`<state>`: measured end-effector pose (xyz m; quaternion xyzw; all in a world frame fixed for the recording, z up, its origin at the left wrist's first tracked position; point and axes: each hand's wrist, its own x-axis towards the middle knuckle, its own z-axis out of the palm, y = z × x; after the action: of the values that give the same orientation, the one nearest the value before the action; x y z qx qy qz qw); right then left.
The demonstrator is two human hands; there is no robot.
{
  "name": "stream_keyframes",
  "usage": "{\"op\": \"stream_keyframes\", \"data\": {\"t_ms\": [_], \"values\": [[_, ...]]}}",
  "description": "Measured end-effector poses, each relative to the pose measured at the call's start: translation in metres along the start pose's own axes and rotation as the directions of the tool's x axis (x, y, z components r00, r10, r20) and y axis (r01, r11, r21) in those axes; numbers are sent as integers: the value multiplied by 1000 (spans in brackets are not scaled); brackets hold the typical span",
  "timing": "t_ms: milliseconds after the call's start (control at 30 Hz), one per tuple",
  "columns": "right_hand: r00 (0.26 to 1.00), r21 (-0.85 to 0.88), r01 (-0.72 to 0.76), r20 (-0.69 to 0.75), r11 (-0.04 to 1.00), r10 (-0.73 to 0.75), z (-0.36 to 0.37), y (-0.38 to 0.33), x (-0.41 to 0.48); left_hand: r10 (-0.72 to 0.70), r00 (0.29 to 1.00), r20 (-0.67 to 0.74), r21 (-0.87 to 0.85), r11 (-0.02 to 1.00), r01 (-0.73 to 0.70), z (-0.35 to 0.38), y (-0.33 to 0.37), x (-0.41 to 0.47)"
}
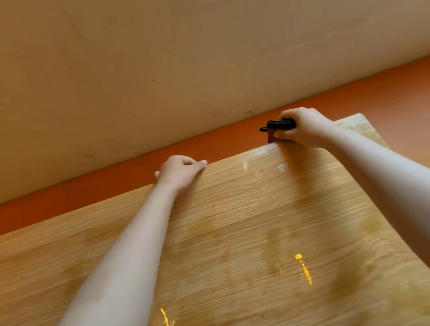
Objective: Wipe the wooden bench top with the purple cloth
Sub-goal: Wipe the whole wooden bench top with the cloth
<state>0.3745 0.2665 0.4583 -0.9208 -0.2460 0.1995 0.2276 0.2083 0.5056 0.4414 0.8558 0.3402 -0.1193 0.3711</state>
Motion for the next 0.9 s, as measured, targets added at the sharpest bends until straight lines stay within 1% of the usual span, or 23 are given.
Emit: {"op": "stream_keyframes", "data": {"t_ms": [100, 167, 300, 367, 500, 633, 800, 900], "values": [[1000, -28, 17, 19, 999, -16, 7, -12, 4, -14, 999, 47, -45, 999, 16, -5, -3, -1], [997, -33, 60, 57, 998, -58, 20, -31, 6, -13, 997, 77, -74, 997, 19, -6, -2, -2], [983, 51, 146, 108, 988, -150, 45, -66, 7, -19, 995, 100, -87, 996, 28, -10, 0, -7], [979, 86, 168, 105, 982, -177, 49, -68, 6, -21, 997, 75, -112, 993, 29, -9, 1, -10], [976, 135, 197, 71, 971, -208, 38, -47, 1, 8, 998, -67, -133, 991, -17, 0, -1, -16], [986, 114, 154, 42, 981, -160, 9, -8, -1, 30, 995, -99, -126, 991, -42, 5, 0, -17], [999, 46, 30, -31, 998, -29, -37, 56, -6, 43, 993, -110, -133, 989, -58, 5, -1, -14], [997, 24, 2, -82, 1000, 0, -43, 68, -7, 35, 995, -93, -89, 995, -43, 6, 1, -14]]}}
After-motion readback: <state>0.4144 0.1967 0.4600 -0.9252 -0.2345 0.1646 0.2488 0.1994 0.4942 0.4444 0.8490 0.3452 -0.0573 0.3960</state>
